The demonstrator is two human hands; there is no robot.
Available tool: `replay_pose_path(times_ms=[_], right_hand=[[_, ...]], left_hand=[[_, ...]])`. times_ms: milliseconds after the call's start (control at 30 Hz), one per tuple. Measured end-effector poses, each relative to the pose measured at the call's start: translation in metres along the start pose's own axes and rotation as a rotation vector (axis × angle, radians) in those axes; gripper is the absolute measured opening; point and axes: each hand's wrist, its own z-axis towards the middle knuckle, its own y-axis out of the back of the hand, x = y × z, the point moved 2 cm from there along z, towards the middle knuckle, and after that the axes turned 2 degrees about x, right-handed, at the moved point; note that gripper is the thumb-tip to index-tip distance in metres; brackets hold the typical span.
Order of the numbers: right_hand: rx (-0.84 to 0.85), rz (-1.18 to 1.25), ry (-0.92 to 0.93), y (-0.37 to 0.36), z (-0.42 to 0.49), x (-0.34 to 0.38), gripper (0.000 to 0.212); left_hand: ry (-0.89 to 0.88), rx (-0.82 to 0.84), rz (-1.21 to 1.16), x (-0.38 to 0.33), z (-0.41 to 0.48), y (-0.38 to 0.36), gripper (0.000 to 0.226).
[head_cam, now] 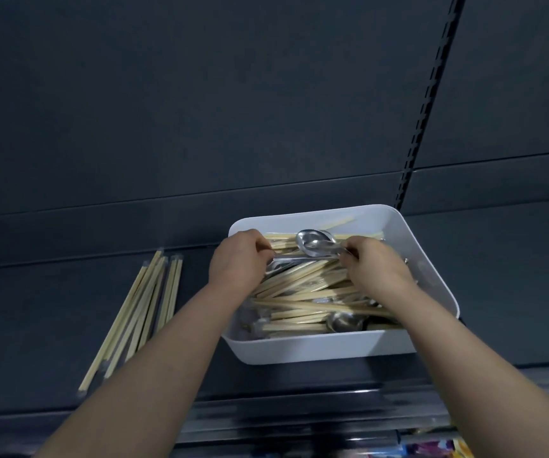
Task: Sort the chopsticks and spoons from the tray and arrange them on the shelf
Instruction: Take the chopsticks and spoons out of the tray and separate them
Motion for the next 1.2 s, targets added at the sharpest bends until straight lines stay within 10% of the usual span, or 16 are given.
replay_pose_path(times_ms=[567,800,1200], right_hand=[[0.221,0.311,0.260,-0.036,0.016,0.138,0.019],[0.445,0.347,0.277,-0.144,-0.001,0.261,0.022],[0.560,0.370,0.073,-0.354,-0.034,0.464,0.021]], left_hand=[[0.437,-0.456,-0.751,0.109,-0.029,0.086,0.009],[0.593,-0.599,-0.677,0.265,-0.071,0.160,0.035],[0.697,-0.392,-0.372,0.502,-0.076,0.266,0.036]])
